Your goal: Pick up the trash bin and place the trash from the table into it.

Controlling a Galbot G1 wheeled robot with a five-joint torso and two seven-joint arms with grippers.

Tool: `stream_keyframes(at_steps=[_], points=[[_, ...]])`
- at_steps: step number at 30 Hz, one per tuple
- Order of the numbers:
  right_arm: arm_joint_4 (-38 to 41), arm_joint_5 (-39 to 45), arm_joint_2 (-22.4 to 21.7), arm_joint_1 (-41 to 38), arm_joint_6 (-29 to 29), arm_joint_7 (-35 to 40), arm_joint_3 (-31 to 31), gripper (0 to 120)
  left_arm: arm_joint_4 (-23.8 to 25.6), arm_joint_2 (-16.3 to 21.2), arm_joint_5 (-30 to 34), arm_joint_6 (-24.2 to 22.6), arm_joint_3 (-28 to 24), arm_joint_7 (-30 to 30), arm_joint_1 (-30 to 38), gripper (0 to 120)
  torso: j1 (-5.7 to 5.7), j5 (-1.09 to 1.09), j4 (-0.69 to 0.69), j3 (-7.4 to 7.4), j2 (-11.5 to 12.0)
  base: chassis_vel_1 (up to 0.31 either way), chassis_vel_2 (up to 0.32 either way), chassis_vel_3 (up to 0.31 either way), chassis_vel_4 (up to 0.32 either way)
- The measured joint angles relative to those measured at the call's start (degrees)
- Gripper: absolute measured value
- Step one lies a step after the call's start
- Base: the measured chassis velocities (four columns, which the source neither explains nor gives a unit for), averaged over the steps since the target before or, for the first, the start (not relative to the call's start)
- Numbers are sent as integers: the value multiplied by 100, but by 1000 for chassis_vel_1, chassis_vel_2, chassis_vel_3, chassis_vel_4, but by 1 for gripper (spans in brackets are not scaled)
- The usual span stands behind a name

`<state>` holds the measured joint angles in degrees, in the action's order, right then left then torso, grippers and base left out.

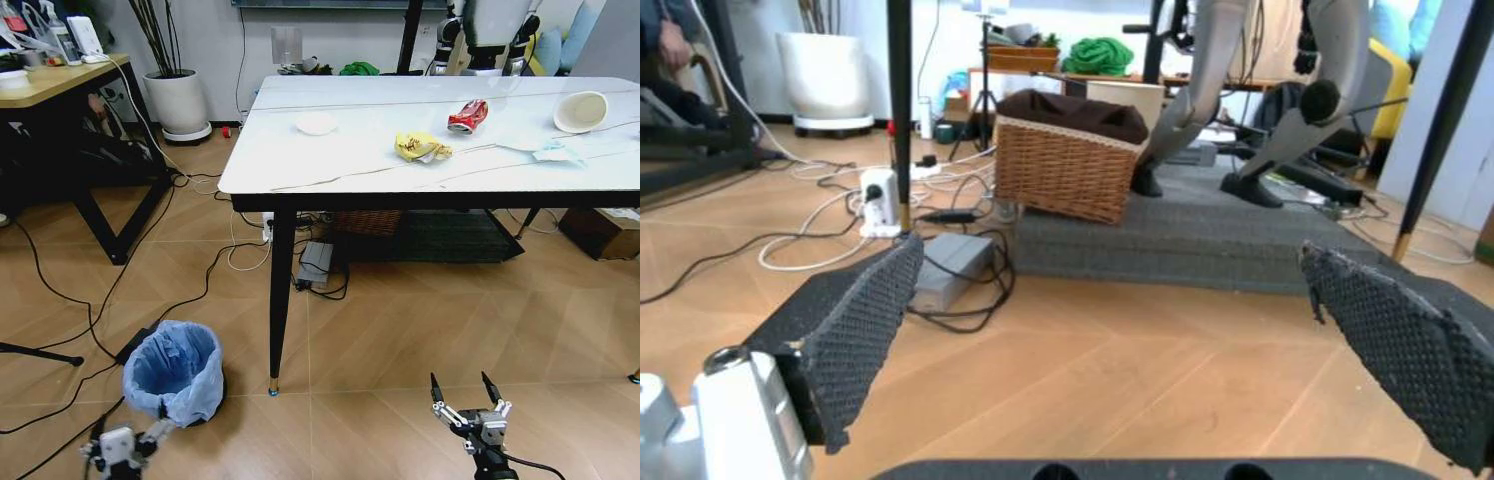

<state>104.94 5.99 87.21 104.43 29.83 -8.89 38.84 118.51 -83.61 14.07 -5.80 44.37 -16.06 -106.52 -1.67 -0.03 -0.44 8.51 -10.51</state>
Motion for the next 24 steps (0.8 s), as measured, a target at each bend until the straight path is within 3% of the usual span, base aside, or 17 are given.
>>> stream_keyframes(at_steps=[6, 15, 24], points=[[-155, -256, 202, 44, 217, -3, -209, 100, -174, 334, 771, -540, 325, -77, 453, 100, -4, 2, 1, 9, -14, 0, 0, 0, 0], [-382, -590, 462, 205, 474, -4, -483, 100, -775, 597, 1159, -697, 361, -58, 1196, 100, -9, 1, 0, 18, -27, 0, 0, 0, 0], [-530, -839, 492, 307, 573, 2, -460, 100, -1971, 798, 1241, -710, 147, 59, 1857, 100, -12, 1, 1, 25, -38, 0, 0, 0, 0]])
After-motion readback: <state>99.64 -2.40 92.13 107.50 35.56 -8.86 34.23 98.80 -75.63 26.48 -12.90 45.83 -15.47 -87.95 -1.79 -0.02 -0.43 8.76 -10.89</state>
